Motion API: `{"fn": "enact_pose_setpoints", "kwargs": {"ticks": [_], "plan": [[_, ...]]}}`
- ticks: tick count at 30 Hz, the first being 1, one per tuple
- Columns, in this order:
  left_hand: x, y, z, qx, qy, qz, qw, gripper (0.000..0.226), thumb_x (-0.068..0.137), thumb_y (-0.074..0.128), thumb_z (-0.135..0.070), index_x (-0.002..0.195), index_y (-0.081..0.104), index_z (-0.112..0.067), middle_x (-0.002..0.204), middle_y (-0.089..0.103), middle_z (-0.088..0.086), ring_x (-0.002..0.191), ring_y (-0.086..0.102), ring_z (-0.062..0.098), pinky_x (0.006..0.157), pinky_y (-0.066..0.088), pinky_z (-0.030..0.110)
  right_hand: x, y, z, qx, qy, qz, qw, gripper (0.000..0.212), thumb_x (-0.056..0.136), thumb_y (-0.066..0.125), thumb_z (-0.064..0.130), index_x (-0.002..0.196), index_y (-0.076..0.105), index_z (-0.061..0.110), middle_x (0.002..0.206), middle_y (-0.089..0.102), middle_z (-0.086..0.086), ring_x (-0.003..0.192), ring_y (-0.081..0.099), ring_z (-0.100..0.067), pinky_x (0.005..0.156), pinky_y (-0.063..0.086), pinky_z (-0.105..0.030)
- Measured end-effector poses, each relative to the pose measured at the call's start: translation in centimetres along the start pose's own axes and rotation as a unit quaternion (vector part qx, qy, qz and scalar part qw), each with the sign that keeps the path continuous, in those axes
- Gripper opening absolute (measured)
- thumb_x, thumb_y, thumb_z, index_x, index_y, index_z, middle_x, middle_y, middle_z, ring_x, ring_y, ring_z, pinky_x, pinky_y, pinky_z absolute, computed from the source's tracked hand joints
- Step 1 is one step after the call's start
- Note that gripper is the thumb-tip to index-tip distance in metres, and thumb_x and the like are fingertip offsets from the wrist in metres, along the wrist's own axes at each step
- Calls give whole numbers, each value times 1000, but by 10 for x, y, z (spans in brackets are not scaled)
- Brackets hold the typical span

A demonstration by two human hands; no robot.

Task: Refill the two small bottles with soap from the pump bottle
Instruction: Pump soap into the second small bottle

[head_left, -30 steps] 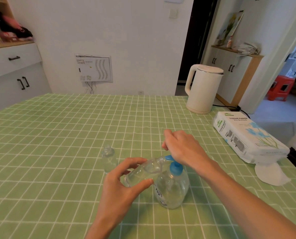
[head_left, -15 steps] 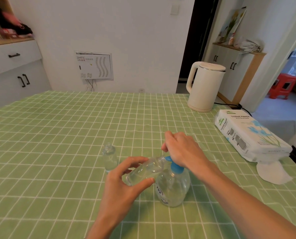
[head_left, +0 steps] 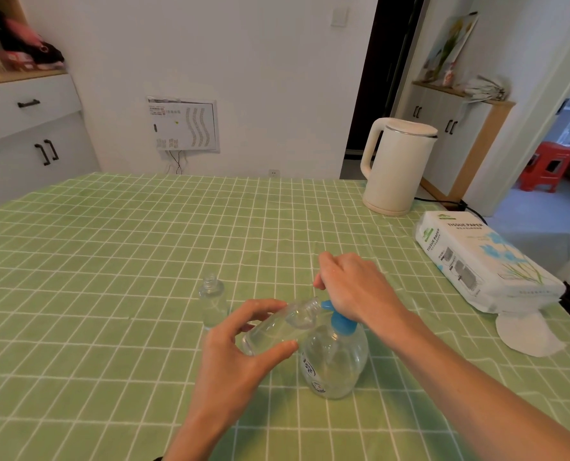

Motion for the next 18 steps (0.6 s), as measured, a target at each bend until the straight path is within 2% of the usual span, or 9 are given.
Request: {"fn": "enact_pose_setpoints", "kwargs": {"ticks": [8,13,18], "plan": [[-1,1,-2,-2,-3,5,1000,43,65,84,-48,107,74,-47,111,78,-23,108,71,8,92,48,30,-1,-2,1,-15,-7,1,1000,58,107,30,39,101,77,6,108,79,-9,103,72,-32,101,54,-49],[-1,-2,-2,-2,-2,1,1000,44,65,84,-49,108,74,-47,110,78,-23,107,71,7,92,47,29,2,-7,3,-40,-32,-19,999,61,107,29,40,90,74,1,106,81,-9,87,74,-36,91,57,-47],[-1,-1,-2,-1,-1,0,1000,44,64,84,-48,107,74,-48,109,78,-24,108,71,4,90,46,26,3,-3,0,-9,-2,-4,1000,58,107,30,38,102,77,4,109,79,-12,105,72,-33,101,54,-50]]}}
Point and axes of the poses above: each hand's wrist, its own x-axis towards the middle knuckle, its own y-axis out of the palm, z = x × y, the point moved 2 cm from there along x, towards the middle knuckle
